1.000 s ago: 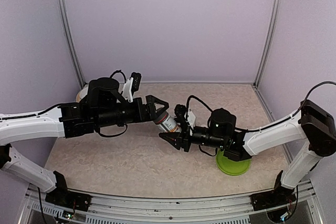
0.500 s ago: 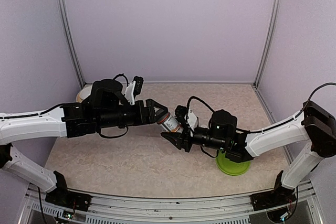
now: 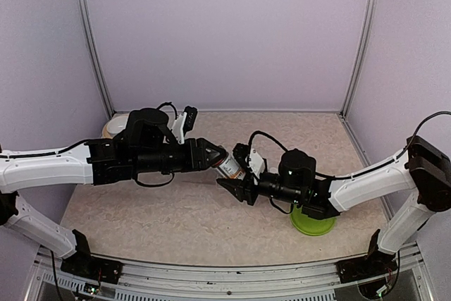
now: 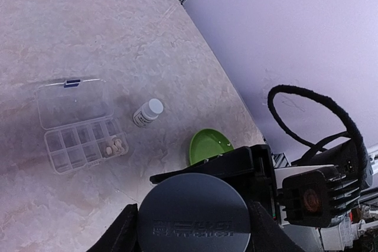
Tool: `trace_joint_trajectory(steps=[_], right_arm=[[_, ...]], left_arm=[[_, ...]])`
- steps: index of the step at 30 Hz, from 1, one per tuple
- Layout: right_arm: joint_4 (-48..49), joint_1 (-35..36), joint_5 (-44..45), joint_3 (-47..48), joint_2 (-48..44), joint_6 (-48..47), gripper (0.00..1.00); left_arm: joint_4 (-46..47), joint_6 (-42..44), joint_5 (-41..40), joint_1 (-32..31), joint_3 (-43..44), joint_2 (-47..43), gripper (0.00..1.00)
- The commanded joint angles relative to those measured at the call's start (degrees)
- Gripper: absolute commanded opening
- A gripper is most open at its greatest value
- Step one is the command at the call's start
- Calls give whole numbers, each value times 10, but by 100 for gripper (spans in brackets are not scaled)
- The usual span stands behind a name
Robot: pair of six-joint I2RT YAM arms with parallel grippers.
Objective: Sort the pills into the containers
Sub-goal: Screw the lid of the pill bottle onto the pill bottle.
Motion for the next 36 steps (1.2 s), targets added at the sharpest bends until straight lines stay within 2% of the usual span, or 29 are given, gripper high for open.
trace_joint_trajectory(steps=[1, 3, 9, 15, 21, 28, 34, 35, 36], right_arm=[[10, 7, -3, 20, -3, -3, 0], [4, 7, -21, 23, -6, 7, 0], [-47, 7, -114, 53, -42, 82, 0], [-62, 2, -189, 35, -99, 176, 0], [-42, -1, -278, 25, -123, 285, 0], [33, -3, -376, 13, -122, 419, 0], [99, -3, -419, 2, -115, 494, 0], [98, -3, -419, 0, -117, 493, 0], [92, -3, -415, -1, -122, 485, 0]], left_arm=[[18, 17, 14, 4, 10, 4, 46], [33, 31, 20, 4, 3, 3, 43], [117, 100, 72, 5, -50, -30, 42], [212, 159, 156, 6, -100, -65, 36], [252, 197, 266, 1, -104, -69, 30], [251, 268, 299, -32, -109, -97, 19], [265, 290, 334, -44, -121, -119, 17], [265, 289, 331, -44, -121, -120, 19], [260, 284, 315, -44, -120, -120, 29]])
